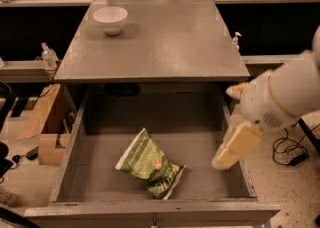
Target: Pick green jalapeno chip bag from top drawer and place on counter
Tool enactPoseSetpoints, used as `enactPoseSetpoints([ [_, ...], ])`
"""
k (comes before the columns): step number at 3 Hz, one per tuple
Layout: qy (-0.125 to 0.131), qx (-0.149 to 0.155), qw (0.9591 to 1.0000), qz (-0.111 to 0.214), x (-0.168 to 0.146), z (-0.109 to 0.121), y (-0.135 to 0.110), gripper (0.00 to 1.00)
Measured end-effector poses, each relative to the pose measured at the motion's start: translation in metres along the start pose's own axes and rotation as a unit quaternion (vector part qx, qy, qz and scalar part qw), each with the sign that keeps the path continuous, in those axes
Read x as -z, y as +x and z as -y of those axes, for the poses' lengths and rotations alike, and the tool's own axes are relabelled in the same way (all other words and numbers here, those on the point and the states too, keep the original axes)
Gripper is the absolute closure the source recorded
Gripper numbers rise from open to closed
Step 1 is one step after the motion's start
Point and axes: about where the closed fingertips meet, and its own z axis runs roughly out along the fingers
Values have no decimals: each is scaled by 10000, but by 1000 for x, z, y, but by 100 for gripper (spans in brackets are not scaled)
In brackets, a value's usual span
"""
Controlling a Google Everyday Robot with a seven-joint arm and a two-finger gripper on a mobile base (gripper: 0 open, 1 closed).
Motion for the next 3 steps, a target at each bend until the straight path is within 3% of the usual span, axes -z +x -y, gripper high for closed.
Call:
enactPoseSetpoints([
  [1,-299,-214,9979,542,-79,-13,-7,0],
  [2,45,-238,9974,681,-80,5,-15,0],
  [3,45,-238,9974,681,-80,5,-15,0],
])
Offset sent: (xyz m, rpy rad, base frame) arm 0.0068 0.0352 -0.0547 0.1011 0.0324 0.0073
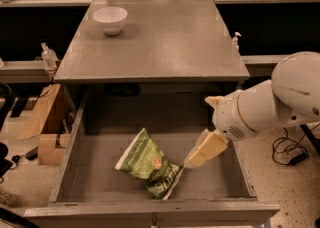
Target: Pick green jalapeno chip bag from top drawer and place on counter
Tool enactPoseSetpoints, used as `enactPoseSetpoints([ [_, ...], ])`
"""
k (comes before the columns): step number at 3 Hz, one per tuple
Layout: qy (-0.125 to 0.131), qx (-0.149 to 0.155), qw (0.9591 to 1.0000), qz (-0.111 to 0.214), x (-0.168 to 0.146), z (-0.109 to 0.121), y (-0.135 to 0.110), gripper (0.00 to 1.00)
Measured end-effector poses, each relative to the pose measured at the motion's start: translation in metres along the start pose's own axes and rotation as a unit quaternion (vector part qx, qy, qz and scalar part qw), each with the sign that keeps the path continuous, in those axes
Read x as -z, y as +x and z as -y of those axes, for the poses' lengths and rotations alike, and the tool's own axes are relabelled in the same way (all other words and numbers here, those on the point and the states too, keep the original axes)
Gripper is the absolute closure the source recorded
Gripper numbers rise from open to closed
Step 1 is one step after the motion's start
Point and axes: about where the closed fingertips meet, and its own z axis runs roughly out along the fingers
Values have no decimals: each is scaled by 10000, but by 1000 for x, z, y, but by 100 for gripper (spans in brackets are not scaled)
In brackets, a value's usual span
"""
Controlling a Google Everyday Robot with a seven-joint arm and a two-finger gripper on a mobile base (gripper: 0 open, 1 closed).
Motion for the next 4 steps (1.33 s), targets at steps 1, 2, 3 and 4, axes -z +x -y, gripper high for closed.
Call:
enactPoseSetpoints([
  [1,-147,34,9999,-24,-28,-3,-1,0],
  [2,-464,95,9989,19,-98,-11,-2,0],
  [3,-678,98,9976,125,-142,-14,-3,0],
  [4,-824,92,9964,151,-169,-28,-1,0],
])
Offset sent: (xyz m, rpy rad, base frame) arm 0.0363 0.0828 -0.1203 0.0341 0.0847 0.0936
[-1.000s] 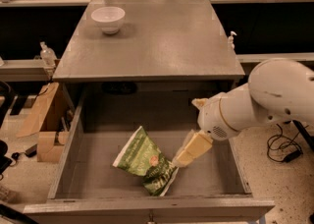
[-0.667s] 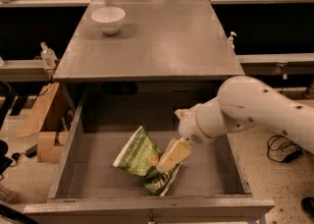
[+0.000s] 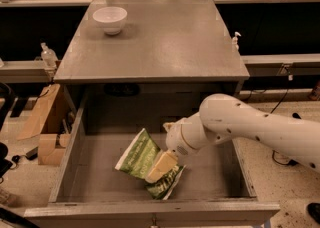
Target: Pick green jalapeno chip bag from top drawer and place on counter
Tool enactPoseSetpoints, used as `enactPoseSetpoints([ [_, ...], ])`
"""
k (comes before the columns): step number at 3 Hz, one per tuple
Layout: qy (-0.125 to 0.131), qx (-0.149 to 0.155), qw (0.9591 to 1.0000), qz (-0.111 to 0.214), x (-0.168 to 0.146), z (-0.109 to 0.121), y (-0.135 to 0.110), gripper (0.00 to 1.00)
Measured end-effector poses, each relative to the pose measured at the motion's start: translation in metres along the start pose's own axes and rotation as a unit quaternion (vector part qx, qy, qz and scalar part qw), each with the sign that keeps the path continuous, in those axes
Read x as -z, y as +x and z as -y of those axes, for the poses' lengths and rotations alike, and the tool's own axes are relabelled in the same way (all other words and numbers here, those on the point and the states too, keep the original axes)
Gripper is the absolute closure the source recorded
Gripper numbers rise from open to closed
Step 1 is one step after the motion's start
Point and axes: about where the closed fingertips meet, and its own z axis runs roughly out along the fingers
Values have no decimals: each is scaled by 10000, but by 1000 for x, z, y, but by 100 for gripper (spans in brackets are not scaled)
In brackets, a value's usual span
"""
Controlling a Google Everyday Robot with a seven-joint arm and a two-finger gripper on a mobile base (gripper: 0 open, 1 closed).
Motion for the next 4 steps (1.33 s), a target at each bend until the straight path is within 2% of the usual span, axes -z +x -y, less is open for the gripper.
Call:
enactPoseSetpoints([
  [1,-83,-17,10000,-43,-14,-23,4,0],
  [2,-151,83,9998,-84,-21,-48,4,16],
  [3,-166,97,9998,-94,-21,-49,4,47],
  [4,-170,107,9998,-97,-22,-50,4,70],
])
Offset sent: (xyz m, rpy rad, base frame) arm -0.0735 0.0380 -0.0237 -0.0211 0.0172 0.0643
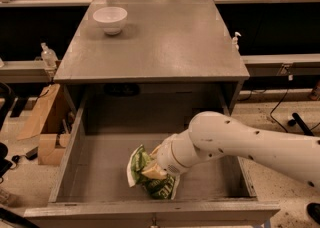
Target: Pick green jalapeno chip bag from top drawer and place on counter
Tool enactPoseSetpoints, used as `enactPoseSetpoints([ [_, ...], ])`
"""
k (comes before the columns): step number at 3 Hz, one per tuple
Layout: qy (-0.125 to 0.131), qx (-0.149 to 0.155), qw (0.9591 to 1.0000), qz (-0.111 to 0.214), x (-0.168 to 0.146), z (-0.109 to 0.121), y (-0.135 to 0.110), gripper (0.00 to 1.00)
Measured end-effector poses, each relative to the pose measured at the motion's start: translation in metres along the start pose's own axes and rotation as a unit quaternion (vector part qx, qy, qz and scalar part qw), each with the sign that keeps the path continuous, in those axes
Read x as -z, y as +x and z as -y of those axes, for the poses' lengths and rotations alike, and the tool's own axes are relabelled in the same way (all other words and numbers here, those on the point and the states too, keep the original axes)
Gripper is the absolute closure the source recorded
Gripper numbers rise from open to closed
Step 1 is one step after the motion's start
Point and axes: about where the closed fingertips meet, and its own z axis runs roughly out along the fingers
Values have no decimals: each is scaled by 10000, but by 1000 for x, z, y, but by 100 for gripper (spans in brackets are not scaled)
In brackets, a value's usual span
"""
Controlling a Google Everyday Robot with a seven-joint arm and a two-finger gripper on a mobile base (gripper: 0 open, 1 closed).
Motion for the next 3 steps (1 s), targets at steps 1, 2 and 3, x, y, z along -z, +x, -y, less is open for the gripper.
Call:
enactPoseSetpoints([
  [1,-19,48,10000,12,1,3,-3,93],
  [2,60,214,9998,-16,22,16,-18,100],
  [3,242,373,9990,-80,61,34,-43,100],
])
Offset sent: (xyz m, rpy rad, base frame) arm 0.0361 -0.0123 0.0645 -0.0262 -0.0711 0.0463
